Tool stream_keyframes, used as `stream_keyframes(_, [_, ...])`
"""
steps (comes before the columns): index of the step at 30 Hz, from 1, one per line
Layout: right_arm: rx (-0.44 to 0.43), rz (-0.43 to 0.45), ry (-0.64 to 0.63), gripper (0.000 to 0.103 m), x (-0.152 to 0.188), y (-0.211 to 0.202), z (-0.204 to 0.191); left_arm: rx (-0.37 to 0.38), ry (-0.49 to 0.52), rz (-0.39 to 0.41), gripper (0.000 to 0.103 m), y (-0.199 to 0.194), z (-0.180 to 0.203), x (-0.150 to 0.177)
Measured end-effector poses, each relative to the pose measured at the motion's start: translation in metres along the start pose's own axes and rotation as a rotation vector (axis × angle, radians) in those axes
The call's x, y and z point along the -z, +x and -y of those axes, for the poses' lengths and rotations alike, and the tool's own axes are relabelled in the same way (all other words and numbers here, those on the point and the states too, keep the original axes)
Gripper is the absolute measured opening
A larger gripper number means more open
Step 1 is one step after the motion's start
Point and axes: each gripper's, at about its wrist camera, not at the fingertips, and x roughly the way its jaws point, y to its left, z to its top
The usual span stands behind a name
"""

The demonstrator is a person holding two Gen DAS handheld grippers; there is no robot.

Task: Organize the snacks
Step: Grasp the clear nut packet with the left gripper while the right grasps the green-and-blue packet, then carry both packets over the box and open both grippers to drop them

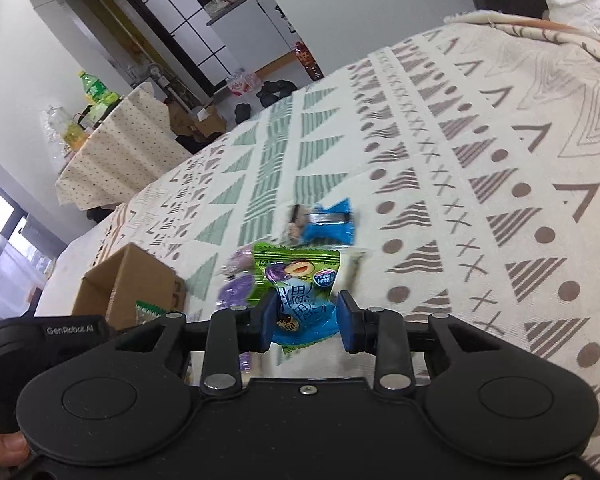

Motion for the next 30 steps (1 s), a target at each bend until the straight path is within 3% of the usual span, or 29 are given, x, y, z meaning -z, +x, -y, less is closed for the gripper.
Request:
stream_keyframes(17, [-0.041,0.054,-0.100,0.031,-0.011,-0.021,-0.084,0.090,-0.120,0.132,0.017,-0.054,-0.042,-0.033])
stream_keyframes(30, [-0.053,0.043,-0.133,0.031,-0.004,-0.011,-0.134,0.105,-0.246,0.139,0.017,-0.064,-0.095,-0.056])
